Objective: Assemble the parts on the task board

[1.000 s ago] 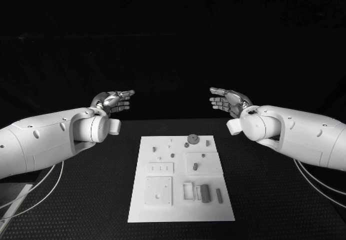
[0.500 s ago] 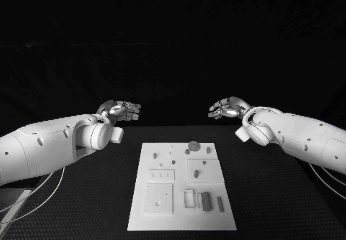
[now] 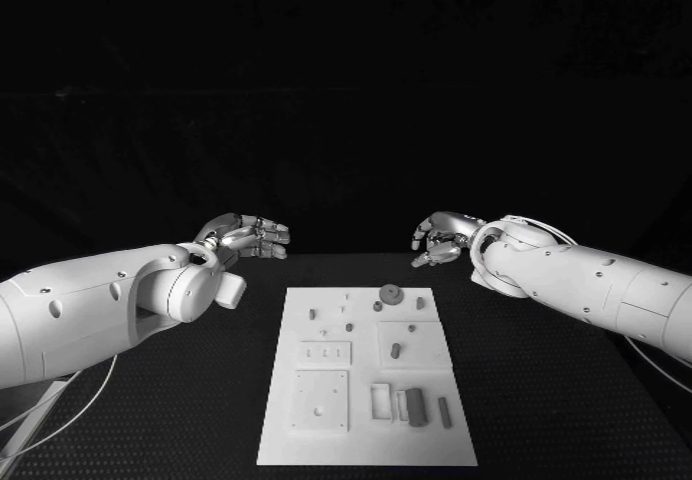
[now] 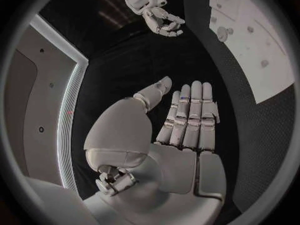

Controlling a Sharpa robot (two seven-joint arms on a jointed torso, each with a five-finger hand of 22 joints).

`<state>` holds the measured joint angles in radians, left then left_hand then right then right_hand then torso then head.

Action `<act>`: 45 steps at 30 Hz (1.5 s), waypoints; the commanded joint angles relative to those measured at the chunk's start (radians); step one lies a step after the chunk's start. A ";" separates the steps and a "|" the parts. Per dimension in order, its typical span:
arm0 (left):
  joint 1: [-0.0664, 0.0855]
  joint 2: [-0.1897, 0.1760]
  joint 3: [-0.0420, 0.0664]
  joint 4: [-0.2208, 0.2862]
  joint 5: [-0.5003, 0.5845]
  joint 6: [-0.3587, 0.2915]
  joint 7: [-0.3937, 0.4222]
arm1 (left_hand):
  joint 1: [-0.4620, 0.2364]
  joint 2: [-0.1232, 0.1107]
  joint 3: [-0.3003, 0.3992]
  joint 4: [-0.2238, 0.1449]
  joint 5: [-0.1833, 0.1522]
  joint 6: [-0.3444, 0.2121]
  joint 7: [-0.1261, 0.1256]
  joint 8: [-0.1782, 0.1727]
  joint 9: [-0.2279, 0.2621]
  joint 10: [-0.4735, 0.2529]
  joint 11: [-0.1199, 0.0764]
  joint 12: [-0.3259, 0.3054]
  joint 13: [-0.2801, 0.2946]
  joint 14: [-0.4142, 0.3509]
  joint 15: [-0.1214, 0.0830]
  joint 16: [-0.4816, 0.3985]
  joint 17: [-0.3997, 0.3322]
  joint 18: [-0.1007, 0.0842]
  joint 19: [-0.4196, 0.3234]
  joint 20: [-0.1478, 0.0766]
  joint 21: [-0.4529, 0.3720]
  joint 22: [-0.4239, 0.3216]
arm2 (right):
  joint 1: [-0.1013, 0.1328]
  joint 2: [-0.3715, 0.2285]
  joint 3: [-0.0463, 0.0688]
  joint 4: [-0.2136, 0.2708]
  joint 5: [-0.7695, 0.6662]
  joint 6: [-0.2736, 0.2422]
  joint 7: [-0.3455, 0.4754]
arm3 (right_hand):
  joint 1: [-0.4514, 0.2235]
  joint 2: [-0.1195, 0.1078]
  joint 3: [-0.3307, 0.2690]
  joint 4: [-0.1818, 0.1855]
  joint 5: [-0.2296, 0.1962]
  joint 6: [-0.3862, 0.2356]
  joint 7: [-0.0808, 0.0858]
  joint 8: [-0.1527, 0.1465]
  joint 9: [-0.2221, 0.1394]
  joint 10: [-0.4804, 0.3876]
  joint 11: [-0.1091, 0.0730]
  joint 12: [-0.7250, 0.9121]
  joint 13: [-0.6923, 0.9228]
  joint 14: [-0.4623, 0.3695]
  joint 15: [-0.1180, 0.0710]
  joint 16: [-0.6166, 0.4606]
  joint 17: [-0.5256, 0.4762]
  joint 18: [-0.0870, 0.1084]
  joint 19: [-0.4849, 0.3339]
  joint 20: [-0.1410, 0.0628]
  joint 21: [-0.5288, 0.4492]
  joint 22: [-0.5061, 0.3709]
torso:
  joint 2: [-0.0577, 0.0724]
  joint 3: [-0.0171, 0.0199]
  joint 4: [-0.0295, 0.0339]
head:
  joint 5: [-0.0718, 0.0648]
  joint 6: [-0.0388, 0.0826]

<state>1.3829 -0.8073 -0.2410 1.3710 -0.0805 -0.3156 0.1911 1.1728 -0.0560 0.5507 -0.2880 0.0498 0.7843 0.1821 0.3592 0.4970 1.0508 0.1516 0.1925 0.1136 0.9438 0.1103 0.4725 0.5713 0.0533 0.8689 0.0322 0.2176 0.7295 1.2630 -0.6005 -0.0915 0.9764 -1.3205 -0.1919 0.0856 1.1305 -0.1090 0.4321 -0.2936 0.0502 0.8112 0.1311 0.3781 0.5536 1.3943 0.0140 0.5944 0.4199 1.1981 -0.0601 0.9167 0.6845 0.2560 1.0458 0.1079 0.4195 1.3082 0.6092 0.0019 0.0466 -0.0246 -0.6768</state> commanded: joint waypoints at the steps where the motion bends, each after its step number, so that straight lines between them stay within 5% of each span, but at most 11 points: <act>1: 0.003 -0.008 0.001 0.031 -0.019 0.027 0.009 | -0.004 -0.012 -0.008 -0.001 0.001 0.005 0.002 -0.008 -0.002 0.002 0.002 -0.007 -0.002 0.008 -0.003 -0.006 0.002 0.000 0.007 0.001 -0.001 0.001 | -0.004 0.004 0.000 0.012 -0.171 0.036 -0.003 | 0.017 -0.024 -0.049 -0.004 0.005 0.006 -0.010 -0.018 -0.007 -0.029 -0.011 0.207 0.183 0.036 -0.048 0.209 0.153 0.002 0.119 -0.058 0.097 0.029 | 0.016 0.0080 0.0169 | -0.006 -0.006; 2: 0.003 -0.011 0.002 0.042 -0.019 0.026 0.011 | -0.004 -0.013 -0.009 -0.001 0.001 0.004 0.003 -0.009 -0.003 0.002 0.003 -0.009 -0.003 0.007 -0.002 -0.006 0.003 -0.001 0.007 0.000 -0.002 0.001 | -0.005 0.003 0.000 0.016 -0.178 0.030 -0.004 | 0.025 0.001 -0.042 0.001 -0.002 0.006 -0.011 -0.022 -0.009 -0.050 -0.011 0.242 0.218 0.012 -0.038 0.221 0.168 0.005 0.106 -0.061 0.098 0.029 | 0.018 0.0091 0.0198 | -0.008 -0.008; 3: 0.003 -0.013 0.002 0.050 -0.019 0.026 0.012 | -0.005 -0.014 -0.010 -0.001 0.001 0.004 0.003 -0.011 -0.004 0.001 0.004 -0.010 -0.004 0.007 -0.002 -0.007 0.004 -0.002 0.007 0.000 -0.002 0.001 | -0.006 0.006 0.000 0.016 -0.185 0.025 -0.003 | 0.034 0.021 -0.047 0.013 -0.002 0.007 0.000 -0.032 -0.013 -0.082 -0.010 0.350 0.316 0.007 -0.047 0.301 0.228 0.006 0.128 -0.071 0.140 0.028 | 0.022 0.0105 0.0243 | -0.011 -0.009; 5: 0.003 -0.019 0.002 0.068 -0.019 0.026 0.012 | -0.009 -0.016 -0.013 0.000 0.001 0.003 0.005 -0.013 -0.006 0.000 0.005 -0.014 -0.005 0.007 -0.002 -0.009 0.006 -0.004 0.007 -0.002 -0.003 0.001 | -0.012 0.013 0.001 0.015 -0.206 0.020 -0.003 | 0.036 -0.002 -0.060 -0.005 0.001 0.001 -0.005 -0.044 -0.019 -0.115 -0.003 0.415 0.378 -0.003 -0.033 0.347 0.263 0.006 0.129 -0.078 0.169 0.031 | 0.031 0.0134 0.0334 | -0.018 -0.008; 7: 0.003 -0.019 0.003 0.079 -0.019 0.029 0.016 | -0.019 -0.020 -0.020 0.001 0.001 0.000 0.009 -0.018 -0.010 -0.005 0.008 -0.021 -0.009 0.005 -0.001 -0.013 0.009 -0.007 0.005 -0.004 -0.005 0.000 | -0.017 0.017 0.001 0.015 -0.221 0.013 -0.005 | 0.038 0.011 -0.062 0.003 -0.002 -0.006 0.011 -0.073 -0.033 -0.197 0.012 0.559 0.523 -0.036 -0.016 0.449 0.341 0.002 0.119 -0.093 0.255 0.030 | 0.043 0.0149 0.0427 | -0.025 0.000; 12: 0.003 -0.009 0.003 0.075 -0.018 0.035 0.022 | -0.035 -0.024 -0.028 0.003 0.001 0.000 0.013 -0.024 -0.015 -0.004 0.010 -0.028 -0.013 -0.006 0.005 -0.027 0.011 -0.016 -0.005 -0.005 -0.014 -0.002 | -0.028 0.026 0.001 0.014 -0.238 0.001 -0.005 | 0.036 0.011 -0.049 0.001 -0.002 -0.014 0.013 -0.093 -0.045 -0.215 0.016 0.577 0.551 -0.048 -0.018 0.463 0.350 0.006 0.093 -0.094 0.305 0.029 | 0.064 0.0156 0.0630 | -0.040 0.010; 22: 0.003 -0.014 0.004 0.092 -0.030 0.051 0.034 | -0.043 -0.016 -0.029 0.002 0.002 0.009 0.012 -0.026 -0.021 0.007 0.007 -0.033 -0.016 -0.006 0.006 -0.038 0.018 -0.023 -0.006 -0.010 -0.019 -0.001 | -0.038 0.039 0.001 0.031 -0.274 -0.012 0.001 | 0.033 0.008 -0.034 0.001 -0.002 -0.013 0.013 -0.109 -0.057 -0.209 0.016 0.601 0.580 -0.035 -0.017 0.501 0.377 0.006 0.081 -0.102 0.371 0.027 | 0.094 0.0165 0.0845 | -0.059 0.009; 30: 0.003 -0.014 0.005 0.112 -0.046 0.059 0.036 | -0.041 -0.013 -0.028 0.001 0.002 0.011 0.013 -0.028 -0.023 0.010 0.006 -0.035 -0.017 -0.002 0.004 -0.041 0.021 -0.024 -0.003 -0.013 -0.019 0.000 | -0.046 0.029 0.001 0.047 -0.296 0.026 -0.003 | 0.029 0.008 -0.028 0.001 -0.002 -0.006 0.010 -0.111 -0.060 -0.191 0.014 0.621 0.606 -0.006 -0.019 0.525 0.415 0.006 0.078 -0.106 0.397 0.026 | 0.110 0.0191 0.0933 | -0.067 0.009; 45: 0.003 -0.013 0.005 0.108 -0.042 0.058 0.034 | -0.043 -0.013 -0.029 0.001 0.002 0.014 0.012 -0.031 -0.027 0.013 0.007 -0.041 -0.020 -0.012 0.009 -0.057 0.022 -0.031 -0.015 -0.011 -0.028 -0.002 | -0.056 0.023 0.001 0.034 -0.329 0.055 -0.025 | 0.021 0.010 -0.024 0.001 -0.002 0.017 0.012 -0.105 -0.059 -0.176 0.015 0.638 0.631 0.006 -0.018 0.539 0.431 0.006 0.073 -0.110 0.419 0.025 | 0.127 0.0271 0.0969 | -0.072 0.011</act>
<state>1.3838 -0.8212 -0.2369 1.4776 -0.1183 -0.2734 0.2112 1.1353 -0.0723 0.5265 -0.2835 0.0495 0.7932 0.1946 0.3320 0.4714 1.0557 0.1598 0.1582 0.0945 0.9359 0.1181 0.4219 0.5919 0.0357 0.8608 0.0217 0.1942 0.7286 1.2077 -0.5751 -0.0913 1.0117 -1.6205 -0.1633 0.0734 1.1635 -0.0998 0.4048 -0.2925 0.0503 0.8195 0.1429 0.2708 0.4949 1.2102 0.0301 1.2281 1.0496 1.1972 -0.0768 1.4520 1.1146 0.2529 1.1253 0.0020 0.8361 1.3077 0.7328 0.0271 0.1424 -0.0964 -0.6644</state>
